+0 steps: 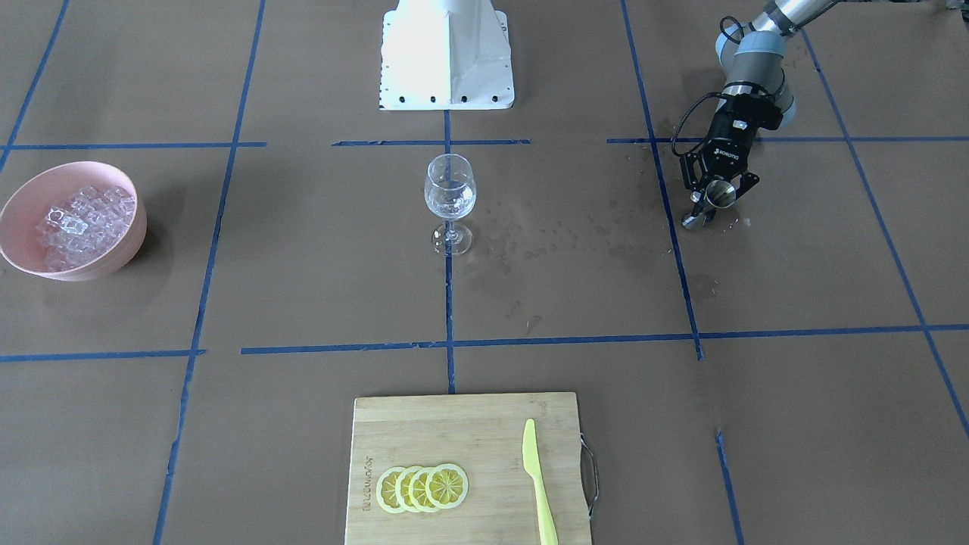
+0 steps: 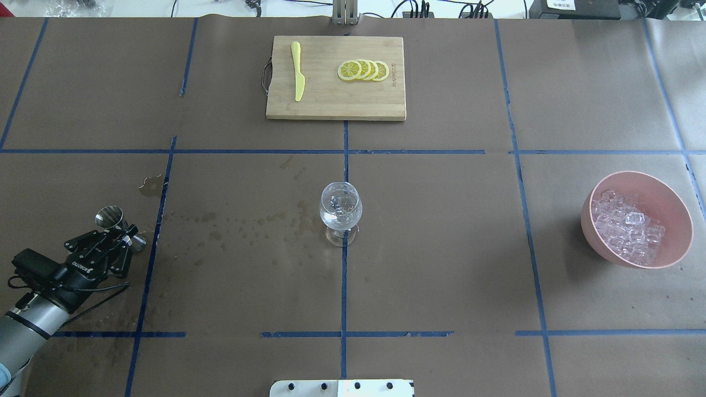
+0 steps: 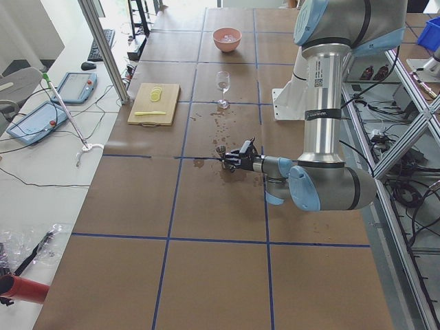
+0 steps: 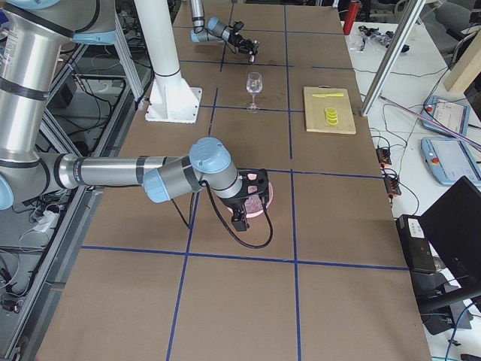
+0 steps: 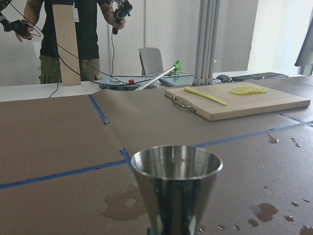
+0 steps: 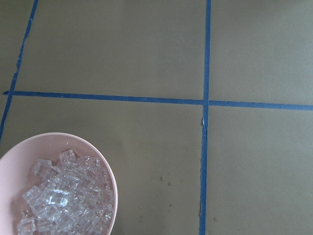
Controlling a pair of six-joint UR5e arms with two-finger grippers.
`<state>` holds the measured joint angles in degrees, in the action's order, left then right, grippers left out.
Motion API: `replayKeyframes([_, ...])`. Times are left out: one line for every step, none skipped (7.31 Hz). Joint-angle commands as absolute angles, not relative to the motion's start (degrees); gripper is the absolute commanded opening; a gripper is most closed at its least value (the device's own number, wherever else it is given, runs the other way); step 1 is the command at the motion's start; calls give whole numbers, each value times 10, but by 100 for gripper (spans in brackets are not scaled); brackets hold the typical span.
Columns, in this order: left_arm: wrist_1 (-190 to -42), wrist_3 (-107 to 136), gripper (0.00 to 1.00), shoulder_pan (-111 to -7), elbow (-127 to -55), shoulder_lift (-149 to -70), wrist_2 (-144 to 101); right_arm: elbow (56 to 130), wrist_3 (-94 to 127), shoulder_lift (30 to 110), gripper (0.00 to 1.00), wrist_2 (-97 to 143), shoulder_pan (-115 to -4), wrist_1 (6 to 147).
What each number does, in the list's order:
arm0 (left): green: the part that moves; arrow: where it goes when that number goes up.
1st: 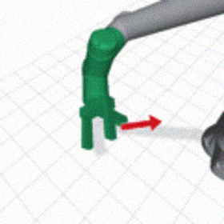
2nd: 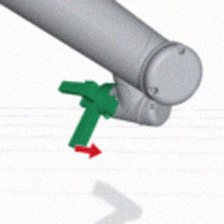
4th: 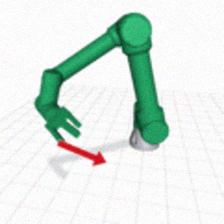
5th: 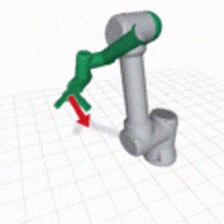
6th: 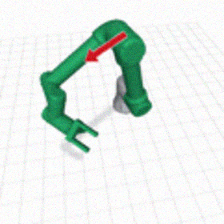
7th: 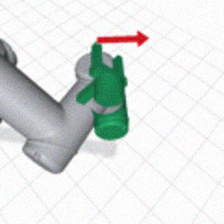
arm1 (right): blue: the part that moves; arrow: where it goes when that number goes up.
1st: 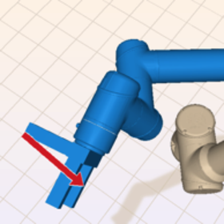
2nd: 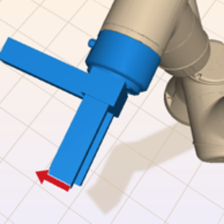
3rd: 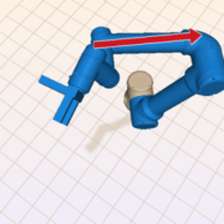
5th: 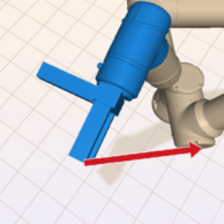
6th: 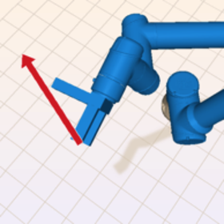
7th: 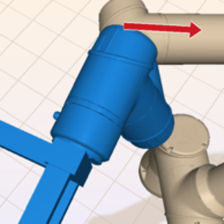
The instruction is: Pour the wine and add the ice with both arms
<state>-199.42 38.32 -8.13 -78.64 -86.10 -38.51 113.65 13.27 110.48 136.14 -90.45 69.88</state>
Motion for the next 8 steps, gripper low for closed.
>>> replayKeyframes([-1994,382,10,-77,-787,-862,-381,1137,133,1107,100,1362,-906,699])
replayKeyframes([-1994,382,13,-76,-786,-862,-381,1137,133,1107,100,1362,-906,699])
replayKeyframes([-1994,382,18,-73,-787,-862,-374,1137,132,1109,100,1362,-907,699])
replayKeyframes([-1994,382,27,-73,-786,-862,-374,1137,132,1109,100,1362,-908,699])
replayKeyframes([-1994,382,32,-73,-786,-862,-373,1137,132,1109,100,1362,-908,699])
replayKeyframes([-1994,382,40,-72,-786,-862,-373,1137,133,1109,100,1362,-909,699])
replayKeyframes([-1995,382,45,-70,-786,-862,-363,1138,133,1110,100,1362,-909,699])
replayKeyframes([-1995,382,47,-65,-787,-862,-361,1137,132,1110,100,1362,-909,699])
